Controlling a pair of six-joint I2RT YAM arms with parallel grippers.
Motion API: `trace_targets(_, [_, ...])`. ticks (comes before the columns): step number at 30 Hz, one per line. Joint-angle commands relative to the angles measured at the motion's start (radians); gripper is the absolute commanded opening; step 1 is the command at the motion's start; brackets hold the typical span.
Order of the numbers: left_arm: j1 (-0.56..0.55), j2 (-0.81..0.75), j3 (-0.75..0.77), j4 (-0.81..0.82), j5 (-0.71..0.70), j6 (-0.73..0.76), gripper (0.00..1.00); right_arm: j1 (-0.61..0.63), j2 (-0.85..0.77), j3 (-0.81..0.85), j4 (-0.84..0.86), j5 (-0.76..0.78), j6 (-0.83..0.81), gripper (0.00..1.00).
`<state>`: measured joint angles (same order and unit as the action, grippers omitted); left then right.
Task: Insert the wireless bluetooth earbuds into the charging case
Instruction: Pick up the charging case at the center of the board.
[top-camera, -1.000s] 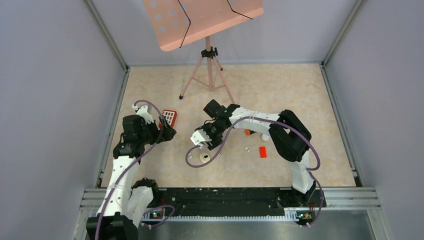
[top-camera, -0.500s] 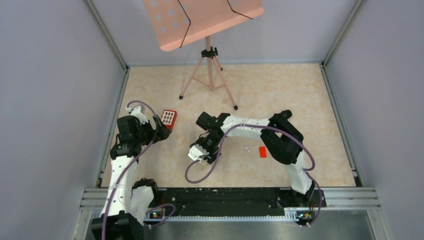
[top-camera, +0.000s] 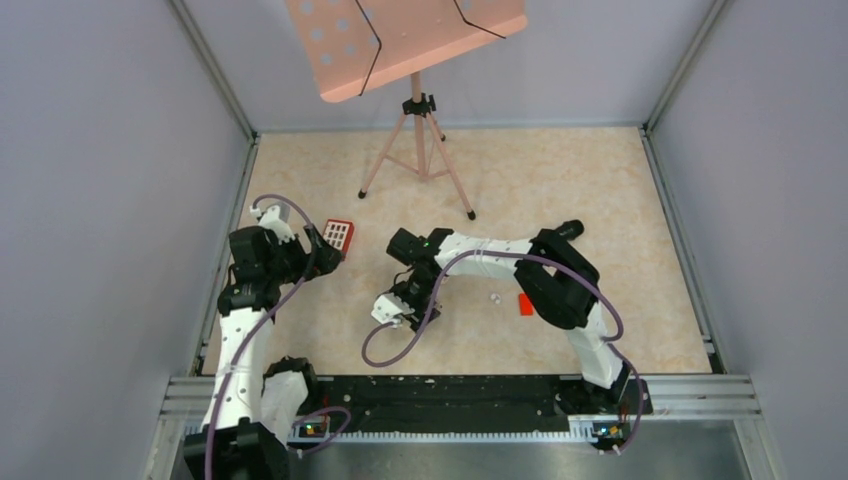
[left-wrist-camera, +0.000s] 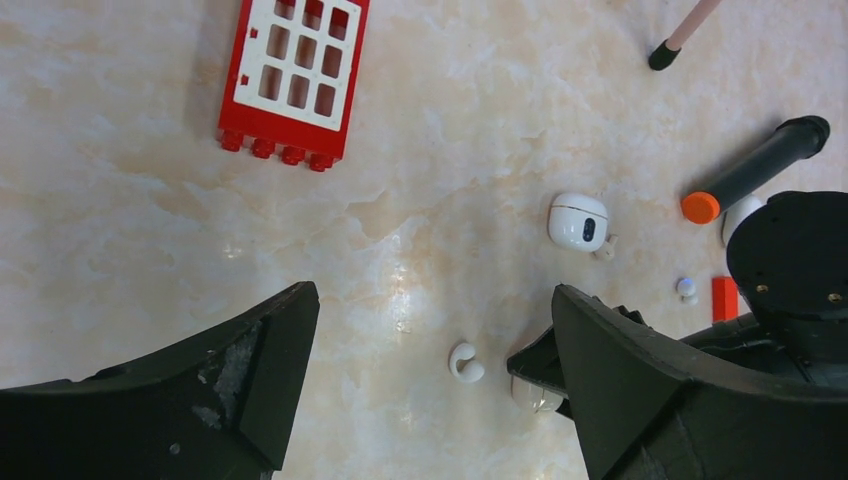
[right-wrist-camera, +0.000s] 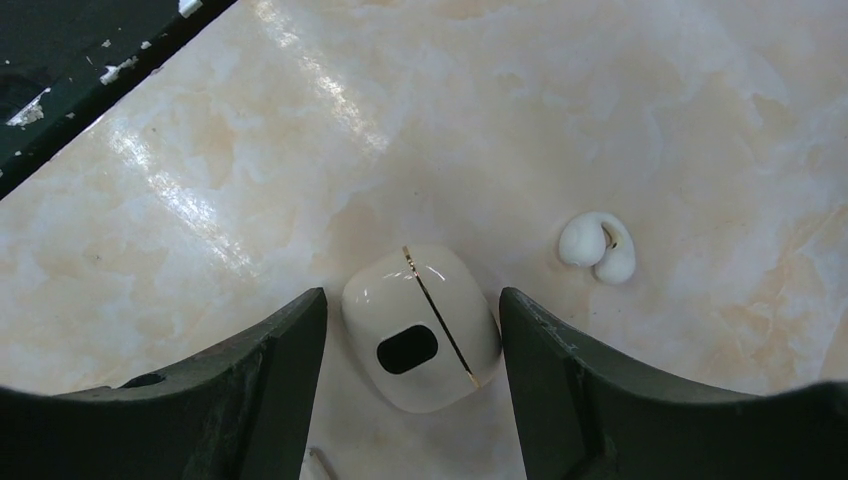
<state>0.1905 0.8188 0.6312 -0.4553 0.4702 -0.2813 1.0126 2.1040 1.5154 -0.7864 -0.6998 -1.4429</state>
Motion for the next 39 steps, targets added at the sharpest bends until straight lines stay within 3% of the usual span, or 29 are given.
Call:
trace_targets(1, [0.006, 0.019, 0.048, 0.07, 0.084, 0.014, 0.91, -0.005, 0.029, 0.053, -0.094, 0.053, 0.002, 0.64])
trace_targets(8, [0.006, 0.035, 0.06, 0.093, 0.1, 0.016, 0.9, -0.028, 0.044, 0.092, -0.127, 0.096, 0.027, 0.6])
trace_targets(13, [0.006, 0.043, 0.06, 0.104, 0.099, 0.01, 0.9, -0.039, 0.046, 0.082, -0.074, 0.092, 0.132, 0.57])
trace_targets(20, [0.006, 0.068, 0.064, 0.119, 0.109, 0.001, 0.89, -0.044, 0.011, 0.017, 0.015, 0.037, 0.317, 0.68])
trace_targets(32, [-0.005, 0.14, 0.068, 0.187, 0.171, -0.012, 0.86, -0.102, -0.083, -0.068, 0.108, 0.054, 0.433, 0.39])
trace_targets(39, [-0.135, 0.216, 0.163, 0.279, 0.269, 0.052, 0.85, -0.24, -0.357, -0.066, 0.117, 0.14, 0.463, 0.33])
